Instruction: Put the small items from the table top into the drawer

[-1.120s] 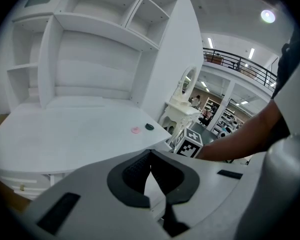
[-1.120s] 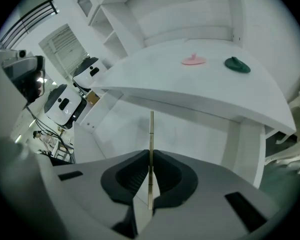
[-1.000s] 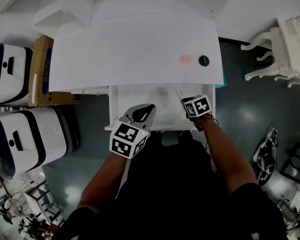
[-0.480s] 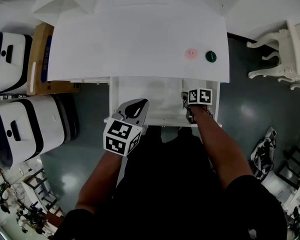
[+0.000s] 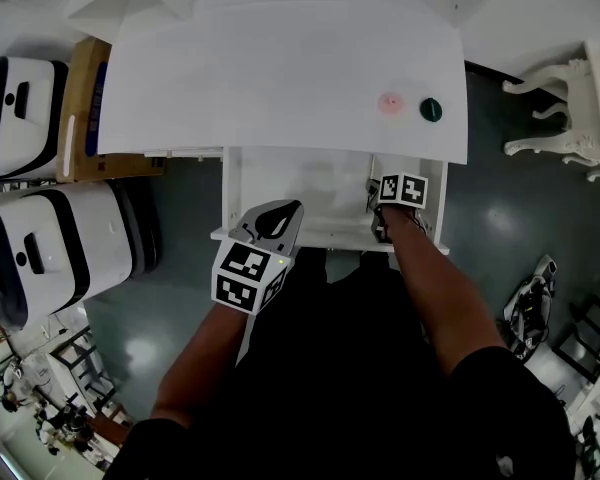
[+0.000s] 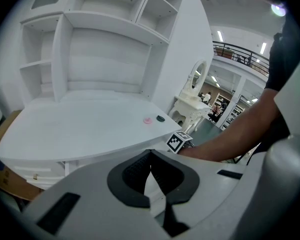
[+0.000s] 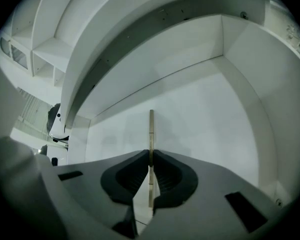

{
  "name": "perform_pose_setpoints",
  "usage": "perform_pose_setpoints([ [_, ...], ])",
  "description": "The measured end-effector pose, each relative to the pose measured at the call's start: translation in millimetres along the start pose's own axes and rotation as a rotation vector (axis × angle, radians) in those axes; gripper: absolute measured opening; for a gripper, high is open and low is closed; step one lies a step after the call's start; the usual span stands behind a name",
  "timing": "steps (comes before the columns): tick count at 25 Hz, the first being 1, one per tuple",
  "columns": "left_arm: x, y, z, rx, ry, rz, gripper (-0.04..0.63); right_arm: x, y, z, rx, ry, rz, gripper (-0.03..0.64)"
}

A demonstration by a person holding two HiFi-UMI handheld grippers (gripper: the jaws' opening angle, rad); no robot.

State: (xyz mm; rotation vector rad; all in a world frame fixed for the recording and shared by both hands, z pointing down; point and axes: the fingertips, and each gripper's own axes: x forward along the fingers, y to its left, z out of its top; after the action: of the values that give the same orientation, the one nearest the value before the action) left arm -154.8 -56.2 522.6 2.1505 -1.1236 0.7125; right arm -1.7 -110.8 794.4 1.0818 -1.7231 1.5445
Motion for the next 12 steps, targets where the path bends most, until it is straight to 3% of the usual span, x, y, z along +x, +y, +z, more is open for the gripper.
perform_pose_setpoints([
  [12,2.7,-3.4,3.5,-0.020,-0.014,-0.008,0.003,-6.1,3.4,3.9,-0.061,0.006,-0.009,0.048],
])
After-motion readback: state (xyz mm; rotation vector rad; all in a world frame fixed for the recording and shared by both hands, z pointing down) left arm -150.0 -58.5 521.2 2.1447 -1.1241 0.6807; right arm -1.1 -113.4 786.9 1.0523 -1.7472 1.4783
